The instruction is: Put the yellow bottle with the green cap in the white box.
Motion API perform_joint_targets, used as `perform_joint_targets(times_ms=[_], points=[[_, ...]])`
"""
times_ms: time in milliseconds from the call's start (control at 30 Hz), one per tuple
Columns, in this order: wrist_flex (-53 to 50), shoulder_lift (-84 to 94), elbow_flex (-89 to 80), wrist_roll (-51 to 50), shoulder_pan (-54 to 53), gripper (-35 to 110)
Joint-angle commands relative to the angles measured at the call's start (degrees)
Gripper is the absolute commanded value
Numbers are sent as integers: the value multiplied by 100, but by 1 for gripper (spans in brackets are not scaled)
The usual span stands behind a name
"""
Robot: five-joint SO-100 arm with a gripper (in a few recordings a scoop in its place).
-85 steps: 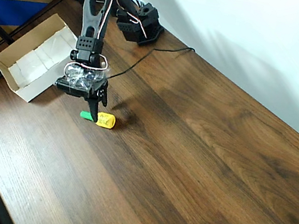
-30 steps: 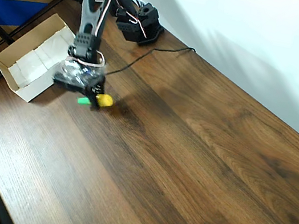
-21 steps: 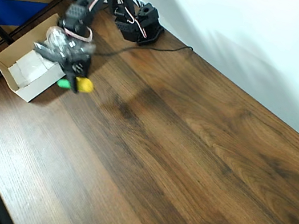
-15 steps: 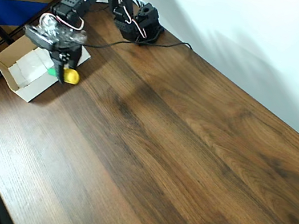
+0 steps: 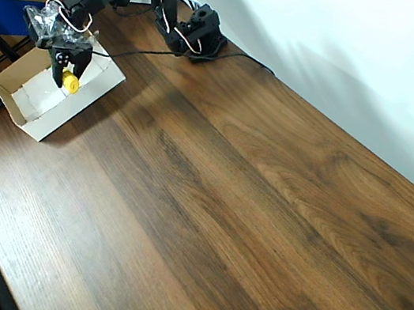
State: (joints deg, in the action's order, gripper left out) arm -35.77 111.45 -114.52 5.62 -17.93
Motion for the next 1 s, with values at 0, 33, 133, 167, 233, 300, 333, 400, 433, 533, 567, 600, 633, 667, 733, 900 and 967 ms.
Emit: perform_joint_targets(times_ms=[0, 33, 133, 167, 233, 300, 333, 400, 433, 533, 567, 600, 633, 667, 733, 900, 967], points=[[325, 176, -97, 141, -325, 0], [431, 167, -176, 167, -404, 0], [615, 149, -378, 255, -589, 0], [686, 149, -448, 281, -633, 0], [853, 149, -624, 316, -721, 0], [1028, 211, -826, 343, -773, 5], [1125, 272, -940, 299, -800, 11], [1248, 422, -1099, 141, -844, 16], [1266, 510, -1151, 132, -844, 17], [1257, 703, -1230, 158, -817, 18], [1239, 738, -1230, 141, -809, 18], [1239, 765, -1230, 132, -782, 18], [1239, 773, -1230, 141, -756, 18], [1248, 782, -1230, 149, -738, 18], [1230, 844, -1248, 149, -668, 17], [861, 1424, -1371, 70, -255, 0], [668, 1819, -1521, 35, 53, 0]])
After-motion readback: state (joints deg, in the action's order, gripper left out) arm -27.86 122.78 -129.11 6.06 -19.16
